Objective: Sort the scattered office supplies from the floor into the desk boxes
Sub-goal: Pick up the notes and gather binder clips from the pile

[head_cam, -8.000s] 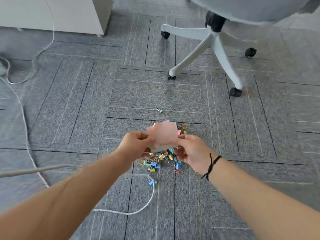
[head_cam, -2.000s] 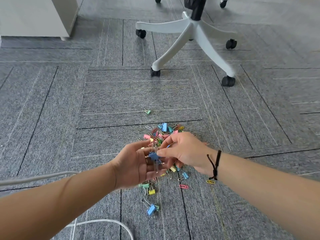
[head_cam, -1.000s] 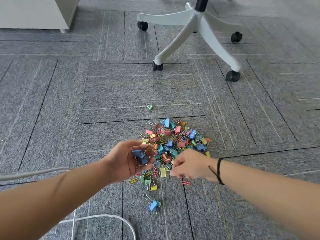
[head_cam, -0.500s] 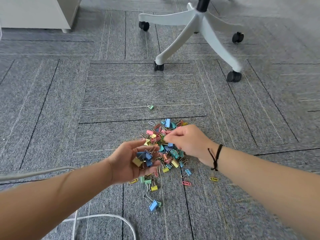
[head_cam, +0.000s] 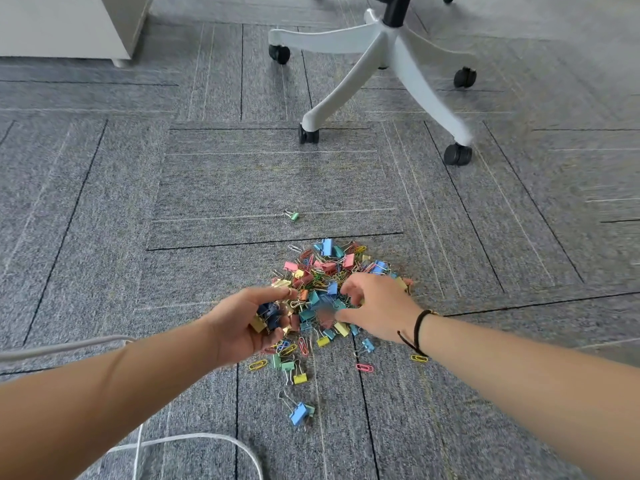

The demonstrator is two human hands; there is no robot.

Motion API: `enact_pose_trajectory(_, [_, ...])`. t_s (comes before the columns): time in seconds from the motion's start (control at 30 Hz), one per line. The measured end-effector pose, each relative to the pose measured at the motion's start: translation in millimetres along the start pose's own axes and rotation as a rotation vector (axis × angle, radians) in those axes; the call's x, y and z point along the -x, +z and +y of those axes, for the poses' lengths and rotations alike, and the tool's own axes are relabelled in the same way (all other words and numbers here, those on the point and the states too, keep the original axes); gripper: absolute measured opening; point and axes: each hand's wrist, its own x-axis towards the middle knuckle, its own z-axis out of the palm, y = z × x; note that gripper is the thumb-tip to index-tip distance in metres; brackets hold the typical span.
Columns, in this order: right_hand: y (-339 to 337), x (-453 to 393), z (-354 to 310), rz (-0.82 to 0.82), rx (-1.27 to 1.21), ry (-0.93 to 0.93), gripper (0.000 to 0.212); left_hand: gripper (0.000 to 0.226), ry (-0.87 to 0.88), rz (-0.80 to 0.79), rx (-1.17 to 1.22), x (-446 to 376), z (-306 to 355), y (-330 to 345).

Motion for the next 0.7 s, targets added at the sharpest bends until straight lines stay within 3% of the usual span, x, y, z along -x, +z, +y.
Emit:
enact_pose_trajectory(0.17, [7.7,-9.8,-6.4,0.038,0.11,-0.039,0.01,0.049,0.023,-0.001,-0.004,2.3,1.3,-2.5])
enact_pose_trajectory(0.27, [-2.0,-11.1,-3.7,0.024,0.073,0.011,0.011,0.049,0.01,-0.029,0.047,3.3,3.4,-4.9])
enact_pose_trajectory(0.33, [-13.8,-10.3,-1.1,-0.017,-0.073,0.079,0.007,0.049,-0.002,-0.037,0.081,3.0,4.5,-4.7])
enact_pose_trajectory(0.5, [-46.7,-2.4,-5.0,-0.26,-0.924,0.221,0.01,0.04,-0.008,-0.037,0.031,1.7,4.7,3.2])
enact_pose_trajectory(0.7, [-43.4,4.9,-36.8,-0.287,-0.963,0.153,0.019,0.061,-0.062,-0.115,0.095,2.6,2.8,17.4])
